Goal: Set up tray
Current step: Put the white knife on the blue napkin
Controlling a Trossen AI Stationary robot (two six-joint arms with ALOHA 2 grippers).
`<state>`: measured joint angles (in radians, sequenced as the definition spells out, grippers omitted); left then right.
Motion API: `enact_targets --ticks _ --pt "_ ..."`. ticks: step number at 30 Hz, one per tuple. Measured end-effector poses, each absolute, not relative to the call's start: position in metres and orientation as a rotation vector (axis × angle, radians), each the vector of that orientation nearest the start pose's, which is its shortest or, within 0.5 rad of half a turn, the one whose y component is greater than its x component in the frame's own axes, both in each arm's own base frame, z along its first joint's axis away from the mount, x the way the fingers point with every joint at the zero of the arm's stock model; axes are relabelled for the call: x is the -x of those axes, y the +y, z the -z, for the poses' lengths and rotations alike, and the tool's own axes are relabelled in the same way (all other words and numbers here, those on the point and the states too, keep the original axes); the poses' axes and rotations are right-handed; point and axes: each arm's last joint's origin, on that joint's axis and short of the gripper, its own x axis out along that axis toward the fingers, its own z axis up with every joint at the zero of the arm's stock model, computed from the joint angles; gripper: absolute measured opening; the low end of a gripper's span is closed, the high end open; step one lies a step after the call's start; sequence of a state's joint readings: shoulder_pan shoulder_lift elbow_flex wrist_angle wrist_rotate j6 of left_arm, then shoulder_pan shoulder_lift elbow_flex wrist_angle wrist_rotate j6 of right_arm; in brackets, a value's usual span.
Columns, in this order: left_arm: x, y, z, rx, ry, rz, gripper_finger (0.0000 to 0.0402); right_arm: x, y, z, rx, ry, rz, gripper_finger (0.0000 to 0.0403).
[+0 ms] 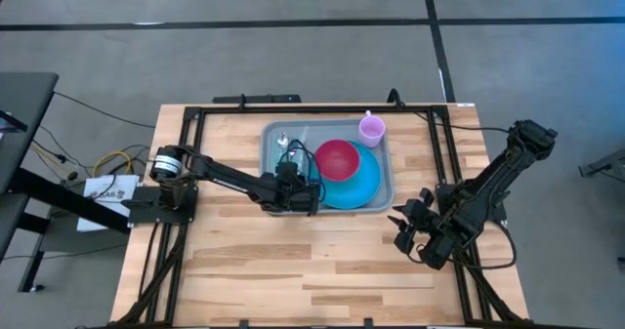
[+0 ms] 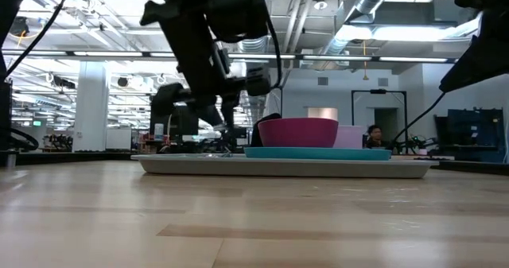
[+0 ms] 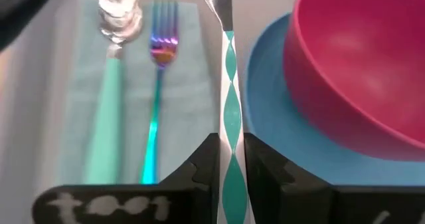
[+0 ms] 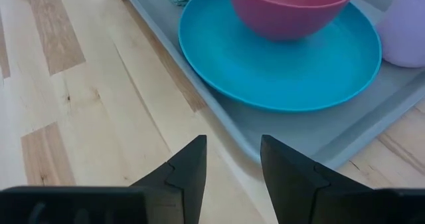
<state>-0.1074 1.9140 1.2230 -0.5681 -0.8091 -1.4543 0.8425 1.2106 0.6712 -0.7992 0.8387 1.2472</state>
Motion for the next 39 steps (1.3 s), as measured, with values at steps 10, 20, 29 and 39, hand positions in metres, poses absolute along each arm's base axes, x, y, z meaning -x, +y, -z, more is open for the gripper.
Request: enact_targets --ticks 10,20,29,39 --pt "-0.366 -0.013 -0.123 0.703 0.531 -1.296 0.0037 -0.146 0.120 -0.192 -0.125 0.708 0.512 0.0133" --pt "-0.369 -0.009 -0.111 0.684 0.576 -1.291 0.0065 -0.157 0.109 -0.192 -0.051 0.730 0.536 0.0133" --pt "-0.370 -0.009 -0.111 0.679 0.581 -1.273 0.0067 -0.168 0.101 -0.194 0.012 0.739 0.531 0.0134" --pt "-0.370 -0.010 -0.111 0.638 0.607 -1.257 0.0068 -0.181 0.098 -0.197 0.065 0.717 0.484 0.0134"
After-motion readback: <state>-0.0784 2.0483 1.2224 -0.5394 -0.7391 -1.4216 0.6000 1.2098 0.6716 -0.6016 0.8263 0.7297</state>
